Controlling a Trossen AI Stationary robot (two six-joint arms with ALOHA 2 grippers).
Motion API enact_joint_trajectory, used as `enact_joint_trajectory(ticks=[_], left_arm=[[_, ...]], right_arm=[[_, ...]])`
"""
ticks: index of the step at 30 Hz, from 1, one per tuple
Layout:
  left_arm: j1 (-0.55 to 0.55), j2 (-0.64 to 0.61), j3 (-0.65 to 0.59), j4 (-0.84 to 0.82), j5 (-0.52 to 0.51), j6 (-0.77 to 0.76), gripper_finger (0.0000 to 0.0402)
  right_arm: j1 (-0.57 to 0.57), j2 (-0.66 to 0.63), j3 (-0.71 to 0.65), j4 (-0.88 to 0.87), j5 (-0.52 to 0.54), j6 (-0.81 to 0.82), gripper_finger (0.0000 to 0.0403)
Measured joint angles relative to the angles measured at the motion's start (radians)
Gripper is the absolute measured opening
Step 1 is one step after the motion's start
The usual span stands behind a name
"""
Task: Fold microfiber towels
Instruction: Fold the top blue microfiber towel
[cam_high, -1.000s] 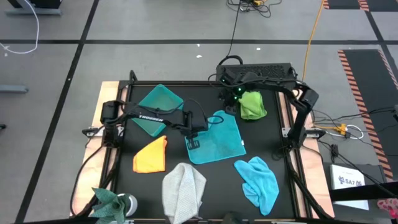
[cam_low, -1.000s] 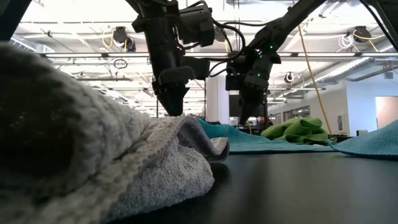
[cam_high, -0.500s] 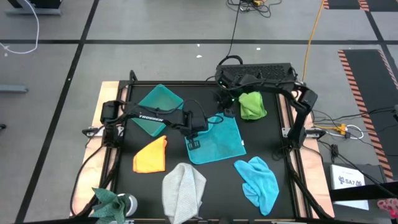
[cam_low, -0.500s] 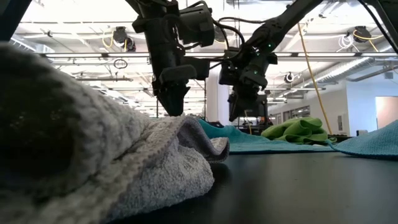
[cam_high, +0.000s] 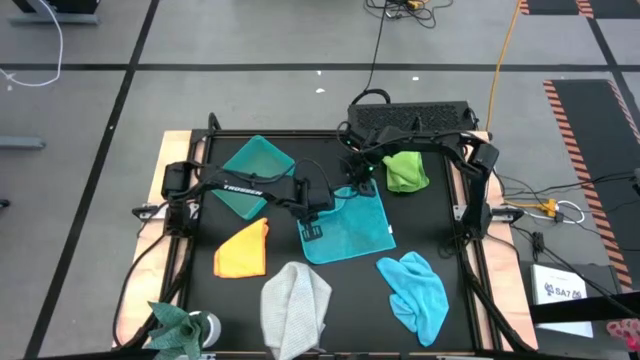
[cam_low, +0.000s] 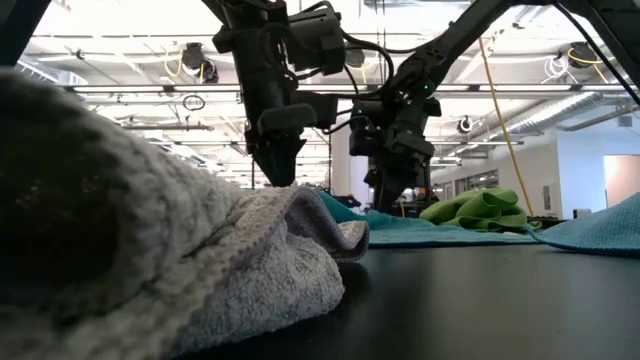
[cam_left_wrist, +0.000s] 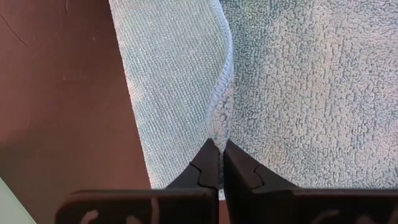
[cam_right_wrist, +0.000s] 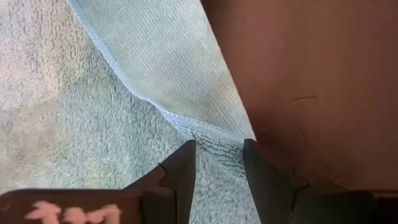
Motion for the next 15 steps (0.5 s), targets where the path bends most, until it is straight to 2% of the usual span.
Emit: enact_joint_trajectory(ticks=[3,8,15], left_arm=[[0.0,0.0,0.0,0.0,0.0,0.0,0.0009],[0.0,0.0,0.0,0.0,0.0,0.001,0.0007],[0.0,0.0,0.0,0.0,0.0,-0.005,0.0013]], right_arm=[[0.001,0.0,0.0,-0.024,0.014,-0.005,0.0128],[0.023,0.0,0.0,-0.051,0.164,-0.126,0.0128],[0.083,-0.005,0.0,-0.025,0.263,-0.224,0.0128]])
